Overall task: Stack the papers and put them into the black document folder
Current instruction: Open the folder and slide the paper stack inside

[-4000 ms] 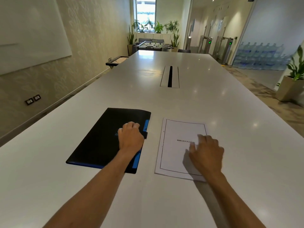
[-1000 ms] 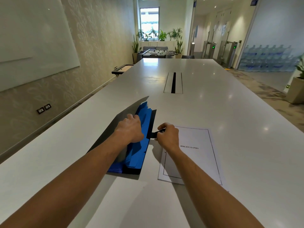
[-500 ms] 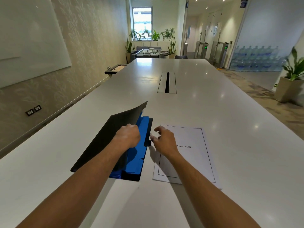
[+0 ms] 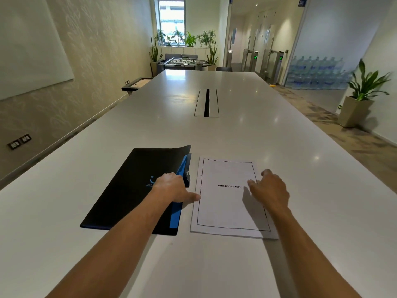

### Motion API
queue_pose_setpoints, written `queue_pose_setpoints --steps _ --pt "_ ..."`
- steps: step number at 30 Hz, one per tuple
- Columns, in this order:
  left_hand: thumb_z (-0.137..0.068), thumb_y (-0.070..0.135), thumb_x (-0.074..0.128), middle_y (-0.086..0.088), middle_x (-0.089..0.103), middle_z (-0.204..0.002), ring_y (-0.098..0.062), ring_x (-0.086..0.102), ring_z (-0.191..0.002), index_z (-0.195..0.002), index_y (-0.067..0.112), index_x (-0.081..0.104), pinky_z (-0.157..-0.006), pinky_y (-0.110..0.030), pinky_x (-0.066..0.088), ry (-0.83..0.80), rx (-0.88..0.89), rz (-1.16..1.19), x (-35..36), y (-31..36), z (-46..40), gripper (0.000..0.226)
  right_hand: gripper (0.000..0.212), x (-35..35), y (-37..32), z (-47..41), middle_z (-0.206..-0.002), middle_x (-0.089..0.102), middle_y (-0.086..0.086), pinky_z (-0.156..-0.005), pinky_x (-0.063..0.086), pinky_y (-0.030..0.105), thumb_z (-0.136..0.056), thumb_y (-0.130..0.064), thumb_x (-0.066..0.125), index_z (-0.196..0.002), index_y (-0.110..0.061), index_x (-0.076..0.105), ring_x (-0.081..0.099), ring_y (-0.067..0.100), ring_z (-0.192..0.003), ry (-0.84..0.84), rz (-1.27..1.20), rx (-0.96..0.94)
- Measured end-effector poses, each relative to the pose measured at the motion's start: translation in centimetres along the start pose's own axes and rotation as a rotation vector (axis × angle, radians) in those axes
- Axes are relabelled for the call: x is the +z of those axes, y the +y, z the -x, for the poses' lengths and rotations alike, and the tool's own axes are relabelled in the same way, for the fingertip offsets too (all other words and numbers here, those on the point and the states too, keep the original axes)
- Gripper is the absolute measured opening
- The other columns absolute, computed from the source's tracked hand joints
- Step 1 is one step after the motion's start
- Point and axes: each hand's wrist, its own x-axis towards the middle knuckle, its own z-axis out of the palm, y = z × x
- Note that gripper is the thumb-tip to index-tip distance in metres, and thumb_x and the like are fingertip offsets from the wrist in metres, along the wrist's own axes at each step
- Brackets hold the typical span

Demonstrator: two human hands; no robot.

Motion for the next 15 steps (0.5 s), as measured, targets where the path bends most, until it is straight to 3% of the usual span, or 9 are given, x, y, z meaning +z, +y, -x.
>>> queue_pose_setpoints --steps 3,8,13,15 --pt "-0.059 0.087 0.053 -0.006 0.054 -0.080 -0.017 0.058 -0.072 -0.080 0.011 0.048 -0.072 -0.032 0.054 0.027 0.017 -0.035 0.2 0.5 -0.1 0.079 0.053 -0.3 1.0 0.2 -0.116 0.061 0.013 -0.073 0.037 0.035 -0.082 -0.049 0.060 -0.117 -0.011 0.051 0.056 0.035 -0.107 -0.082 0.071 0.043" --pt "-0.062 0.084 0.056 -0.007 0.057 -0.085 -0.019 0.060 -0.077 -0.090 0.009 0.051 -0.075 -0.032 0.056 0.027 0.025 -0.065 0.0 0.8 -0.1 0.080 0.043 -0.6 0.5 0.2 -0.094 0.053 0.007 -0.070 0.036 0.033 -0.082 -0.054 0.060 -0.094 -0.015 0.047 0.057 0.032 -0.095 -0.150 0.098 0.041" --pt "-0.063 0.084 0.054 -0.006 0.054 -0.080 -0.020 0.062 -0.080 -0.086 0.010 0.051 -0.078 -0.034 0.056 0.014 0.036 -0.115 0.0 1.0 -0.1 0.078 0.043 -1.1 0.6 -0.8 -0.087 0.053 0.006 -0.068 0.039 0.033 -0.082 -0.053 0.062 -0.077 -0.013 0.049 0.053 0.031 -0.083 -0.216 -0.042 0.116" --pt "-0.063 0.085 0.052 -0.005 0.052 -0.076 -0.020 0.062 -0.080 -0.085 0.010 0.051 -0.078 -0.035 0.056 0.011 0.039 -0.132 0.0 1.0 -0.2 0.078 0.044 -1.4 1.1 -1.3 -0.090 0.057 0.010 -0.067 0.041 0.033 -0.082 -0.050 0.064 -0.082 -0.008 0.052 0.055 0.031 -0.083 -0.247 -0.125 0.146"
